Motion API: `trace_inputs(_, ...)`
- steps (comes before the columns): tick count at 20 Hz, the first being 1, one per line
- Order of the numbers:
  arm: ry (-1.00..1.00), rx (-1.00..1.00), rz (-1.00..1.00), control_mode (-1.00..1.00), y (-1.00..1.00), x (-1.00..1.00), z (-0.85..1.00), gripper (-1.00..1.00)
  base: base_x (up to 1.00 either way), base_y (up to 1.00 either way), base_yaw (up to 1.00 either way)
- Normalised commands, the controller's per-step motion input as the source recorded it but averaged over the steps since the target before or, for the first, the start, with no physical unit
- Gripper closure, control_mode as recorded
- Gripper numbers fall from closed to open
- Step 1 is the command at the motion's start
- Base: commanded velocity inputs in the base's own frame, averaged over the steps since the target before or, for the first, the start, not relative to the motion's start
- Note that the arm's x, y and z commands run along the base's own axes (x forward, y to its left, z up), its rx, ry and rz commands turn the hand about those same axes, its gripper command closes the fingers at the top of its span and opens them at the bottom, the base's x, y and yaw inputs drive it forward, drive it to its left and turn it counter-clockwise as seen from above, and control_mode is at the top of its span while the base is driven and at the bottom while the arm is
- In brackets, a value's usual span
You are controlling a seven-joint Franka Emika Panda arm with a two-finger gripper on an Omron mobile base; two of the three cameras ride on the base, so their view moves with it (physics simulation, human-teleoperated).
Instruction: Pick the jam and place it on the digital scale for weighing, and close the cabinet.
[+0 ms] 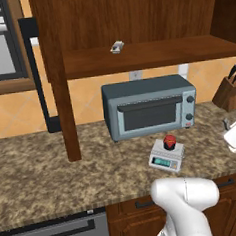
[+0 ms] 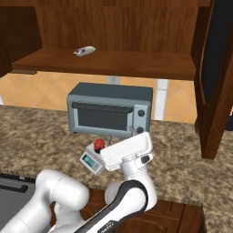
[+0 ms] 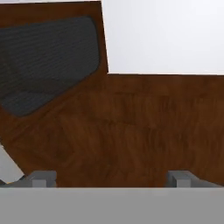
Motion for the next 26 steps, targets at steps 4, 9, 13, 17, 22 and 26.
trace_inputs(4,0.04,0.14,-0.06,-1.00,-0.81,-0.43,0.46,-1.00,0.00,0.00,0.00)
trace_inputs(9,0.01,0.13,-0.03,-1.00,-1.00,-0.38,0.05,-1.00,0.00,0.00,0.00)
trace_inputs(13,0.11,0.07,0.00,-1.00,-0.83,-0.25,0.00,-1.00,0.00,0.00,0.00)
trace_inputs(17,0.34,0.01,0.00,-1.00,-0.65,-0.01,0.00,-1.00,0.00,0.00,0.00)
trace_inputs(22,0.12,0.09,0.00,-1.00,-0.96,0.00,-0.08,-1.00,0.00,0.00,0.00)
trace_inputs(26,-0.03,0.08,0.00,-1.00,-0.80,-0.11,0.27,-1.00,0.00,0.00,0.00)
